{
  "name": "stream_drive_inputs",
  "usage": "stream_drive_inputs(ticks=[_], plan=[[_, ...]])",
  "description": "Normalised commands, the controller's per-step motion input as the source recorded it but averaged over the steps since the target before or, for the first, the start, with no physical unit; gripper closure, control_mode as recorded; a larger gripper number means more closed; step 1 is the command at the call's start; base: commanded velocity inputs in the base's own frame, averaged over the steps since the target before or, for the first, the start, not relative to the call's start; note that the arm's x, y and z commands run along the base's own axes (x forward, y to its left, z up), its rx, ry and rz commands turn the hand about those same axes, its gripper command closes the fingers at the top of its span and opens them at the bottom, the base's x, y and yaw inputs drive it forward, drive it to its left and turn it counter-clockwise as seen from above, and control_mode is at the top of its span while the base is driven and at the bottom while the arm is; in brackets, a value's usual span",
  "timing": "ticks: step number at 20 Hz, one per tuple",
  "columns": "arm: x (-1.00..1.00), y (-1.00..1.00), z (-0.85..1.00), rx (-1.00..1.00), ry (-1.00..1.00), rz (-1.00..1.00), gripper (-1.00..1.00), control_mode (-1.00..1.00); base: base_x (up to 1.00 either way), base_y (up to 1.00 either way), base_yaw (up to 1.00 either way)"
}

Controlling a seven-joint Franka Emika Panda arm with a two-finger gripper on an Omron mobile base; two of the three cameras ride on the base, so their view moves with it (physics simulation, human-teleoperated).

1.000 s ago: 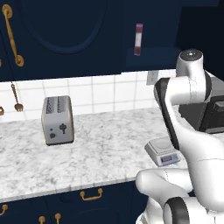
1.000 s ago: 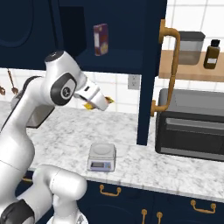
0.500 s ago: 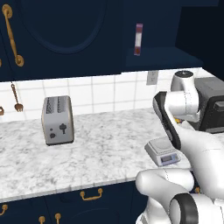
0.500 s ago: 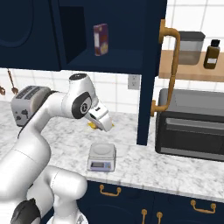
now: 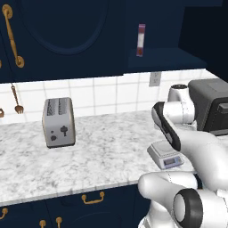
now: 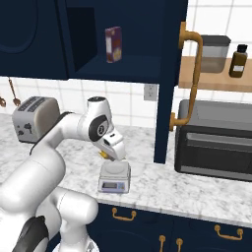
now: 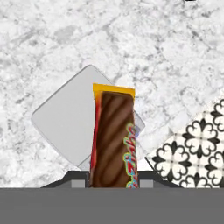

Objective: Pick the bar and place it on the digital scale for weighing, and close the cabinet.

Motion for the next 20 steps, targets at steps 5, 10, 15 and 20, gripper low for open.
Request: stream_drive_inputs(ticks=[5,10,15,20], plan=[[0.07,0.19,-0.45,0.01,0.02,-0.05,1.00,-1.00,0.00,0.00,0.00],[0.12,0.00,-0.57,0.01,-0.01,0.00,1.00,-1.00,0.00,0.00,0.00],[0.06,0.00,-0.28,0.00,-0.04,0.00,1.00,-1.00,0.00,0.00,0.00],[0.07,0.00,-0.15,0.00,-0.01,0.00,1.00,-1.00,0.00,0.00,0.00]])
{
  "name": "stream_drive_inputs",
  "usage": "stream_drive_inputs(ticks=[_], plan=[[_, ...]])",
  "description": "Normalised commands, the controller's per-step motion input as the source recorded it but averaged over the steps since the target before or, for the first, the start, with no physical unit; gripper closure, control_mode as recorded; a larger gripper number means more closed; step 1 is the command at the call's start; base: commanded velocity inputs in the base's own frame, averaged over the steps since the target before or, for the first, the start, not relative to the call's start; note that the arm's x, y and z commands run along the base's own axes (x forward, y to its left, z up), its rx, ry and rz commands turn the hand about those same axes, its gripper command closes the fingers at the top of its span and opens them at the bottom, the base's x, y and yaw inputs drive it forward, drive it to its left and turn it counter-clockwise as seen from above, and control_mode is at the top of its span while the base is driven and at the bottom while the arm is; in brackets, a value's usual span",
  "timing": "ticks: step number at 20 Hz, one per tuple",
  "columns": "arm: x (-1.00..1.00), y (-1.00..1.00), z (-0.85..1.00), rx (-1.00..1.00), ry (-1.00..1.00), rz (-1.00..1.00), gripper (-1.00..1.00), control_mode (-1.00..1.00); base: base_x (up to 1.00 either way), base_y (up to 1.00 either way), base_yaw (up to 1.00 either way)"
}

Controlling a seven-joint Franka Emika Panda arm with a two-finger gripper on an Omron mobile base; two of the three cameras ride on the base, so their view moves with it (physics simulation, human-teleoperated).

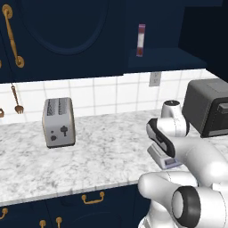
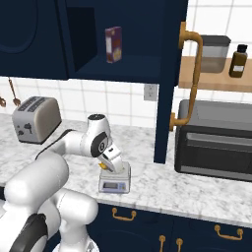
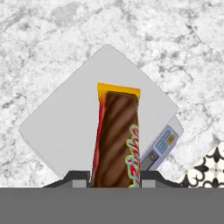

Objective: Pick the bar and place it on the digital scale for weighing, and close the cabinet.

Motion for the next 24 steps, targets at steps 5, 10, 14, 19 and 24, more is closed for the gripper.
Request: stream_drive_inputs(ticks=[5,10,14,19,24], plan=[[0.00,0.02,-0.01,0.00,-0.01,0.00,-1.00,-1.00,0.00,0.00,0.00],[-0.01,0.05,0.00,0.00,0.00,0.00,-1.00,-1.00,0.00,0.00,0.00],[-0.01,0.00,0.01,0.00,0.00,0.00,-1.00,-1.00,0.00,0.00,0.00],[-0.46,0.00,0.40,0.00,-0.14,0.00,-1.00,-1.00,0.00,0.00,0.00],[-0.95,0.05,0.58,0.00,-0.52,0.00,-1.00,-1.00,0.00,0.00,0.00]])
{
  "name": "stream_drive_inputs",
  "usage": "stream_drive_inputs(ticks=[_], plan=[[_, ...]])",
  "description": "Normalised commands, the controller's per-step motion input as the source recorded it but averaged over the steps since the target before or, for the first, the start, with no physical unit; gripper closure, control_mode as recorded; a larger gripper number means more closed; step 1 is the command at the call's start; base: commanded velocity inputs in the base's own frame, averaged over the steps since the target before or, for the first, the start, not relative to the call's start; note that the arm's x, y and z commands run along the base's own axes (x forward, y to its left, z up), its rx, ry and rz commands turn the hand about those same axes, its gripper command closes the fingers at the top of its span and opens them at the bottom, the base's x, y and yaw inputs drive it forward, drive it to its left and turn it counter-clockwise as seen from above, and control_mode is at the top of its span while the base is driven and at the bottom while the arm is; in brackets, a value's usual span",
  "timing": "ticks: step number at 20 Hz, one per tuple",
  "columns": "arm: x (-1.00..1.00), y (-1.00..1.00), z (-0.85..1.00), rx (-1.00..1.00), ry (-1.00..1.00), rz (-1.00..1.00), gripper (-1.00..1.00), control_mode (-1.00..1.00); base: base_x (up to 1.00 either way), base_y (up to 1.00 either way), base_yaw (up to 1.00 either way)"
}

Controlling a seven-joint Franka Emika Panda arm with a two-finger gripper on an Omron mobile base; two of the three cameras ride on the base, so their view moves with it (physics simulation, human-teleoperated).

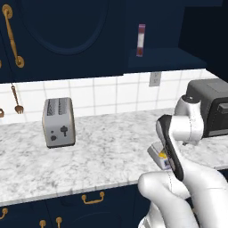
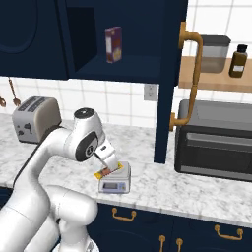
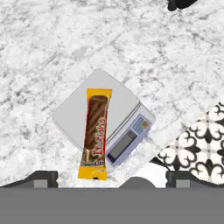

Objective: Pick the bar and place it on the digital scale for weighing, and close the cabinet.

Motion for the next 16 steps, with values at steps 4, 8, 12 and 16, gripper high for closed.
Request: stream_drive_inputs(ticks=[4,8,12,16], plan=[[-0.84,0.07,0.31,0.09,-0.85,0.02,-1.00,-1.00,0.00,0.00,0.00],[-0.60,-0.04,0.41,0.17,-0.73,0.00,-1.00,-1.00,0.00,0.00,0.00],[-0.66,-0.06,0.24,0.20,-0.64,0.00,-1.00,-1.00,0.00,0.00,0.00],[-0.57,0.00,-0.09,0.32,-0.71,0.02,-1.00,-1.00,0.00,0.00,0.00]])
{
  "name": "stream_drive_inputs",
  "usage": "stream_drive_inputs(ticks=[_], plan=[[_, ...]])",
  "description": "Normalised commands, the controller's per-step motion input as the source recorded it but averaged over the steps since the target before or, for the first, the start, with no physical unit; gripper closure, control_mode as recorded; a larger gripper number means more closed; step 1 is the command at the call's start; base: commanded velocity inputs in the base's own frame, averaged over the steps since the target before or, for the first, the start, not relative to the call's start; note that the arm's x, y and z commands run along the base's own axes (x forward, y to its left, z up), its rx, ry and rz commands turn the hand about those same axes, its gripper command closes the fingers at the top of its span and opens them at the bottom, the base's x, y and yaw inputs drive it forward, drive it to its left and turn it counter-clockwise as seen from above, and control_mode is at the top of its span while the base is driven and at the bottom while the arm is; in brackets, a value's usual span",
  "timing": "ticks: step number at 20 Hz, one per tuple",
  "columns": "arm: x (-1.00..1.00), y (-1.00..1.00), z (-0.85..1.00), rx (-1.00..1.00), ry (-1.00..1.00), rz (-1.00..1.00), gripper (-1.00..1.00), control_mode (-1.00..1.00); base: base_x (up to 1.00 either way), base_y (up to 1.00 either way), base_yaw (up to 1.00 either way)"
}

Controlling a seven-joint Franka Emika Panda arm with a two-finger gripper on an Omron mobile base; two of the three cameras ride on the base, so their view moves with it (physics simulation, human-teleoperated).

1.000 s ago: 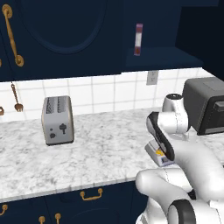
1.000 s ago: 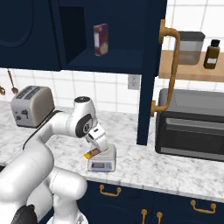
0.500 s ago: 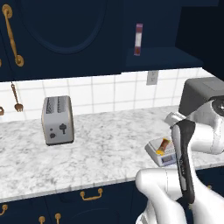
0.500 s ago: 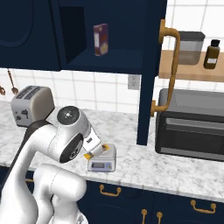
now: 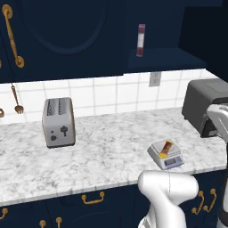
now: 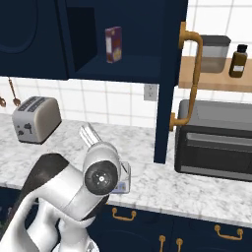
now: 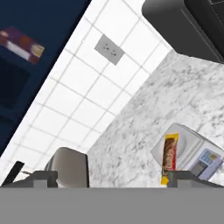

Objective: Pick the bar and place it on the digital scale for weighing, and close the cabinet.

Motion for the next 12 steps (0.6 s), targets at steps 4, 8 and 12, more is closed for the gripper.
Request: stream_drive_inputs(ticks=[4,8,12], plan=[[-0.27,0.00,-0.29,0.37,-0.60,0.07,-1.00,-1.00,0.00,0.00,0.00],[-0.16,-0.13,-0.14,0.47,-0.44,0.08,-1.00,-1.00,0.00,0.00,0.00],[-0.31,-0.36,0.00,0.54,-0.36,0.09,-1.00,-1.00,0.00,0.00,0.00]])
